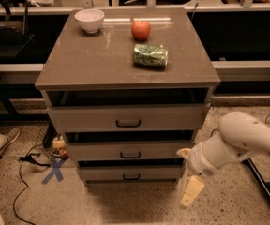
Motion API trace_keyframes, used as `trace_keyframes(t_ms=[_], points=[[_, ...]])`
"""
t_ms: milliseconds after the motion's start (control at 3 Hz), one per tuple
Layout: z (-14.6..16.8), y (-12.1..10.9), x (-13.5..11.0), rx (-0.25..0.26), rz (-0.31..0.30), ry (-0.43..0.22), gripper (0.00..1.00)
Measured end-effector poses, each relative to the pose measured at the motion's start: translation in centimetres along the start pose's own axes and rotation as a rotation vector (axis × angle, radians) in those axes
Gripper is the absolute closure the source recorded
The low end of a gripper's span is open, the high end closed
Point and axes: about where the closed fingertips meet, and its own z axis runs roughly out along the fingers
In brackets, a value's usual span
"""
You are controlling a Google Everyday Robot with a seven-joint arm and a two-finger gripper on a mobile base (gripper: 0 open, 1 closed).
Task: Open bottom drawer
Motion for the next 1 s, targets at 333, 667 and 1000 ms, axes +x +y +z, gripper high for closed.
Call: trace_keyframes(t_ms=[333, 667, 1000], points=[[8.3, -2.8, 2.3, 0.002, 0.013, -0.017, 0.00], [8.5, -2.9, 2.4, 0.007, 0.011, -0.013, 0.00], [9.7, -4.0, 3.7, 0.074, -0.021, 0.042, 0.00]])
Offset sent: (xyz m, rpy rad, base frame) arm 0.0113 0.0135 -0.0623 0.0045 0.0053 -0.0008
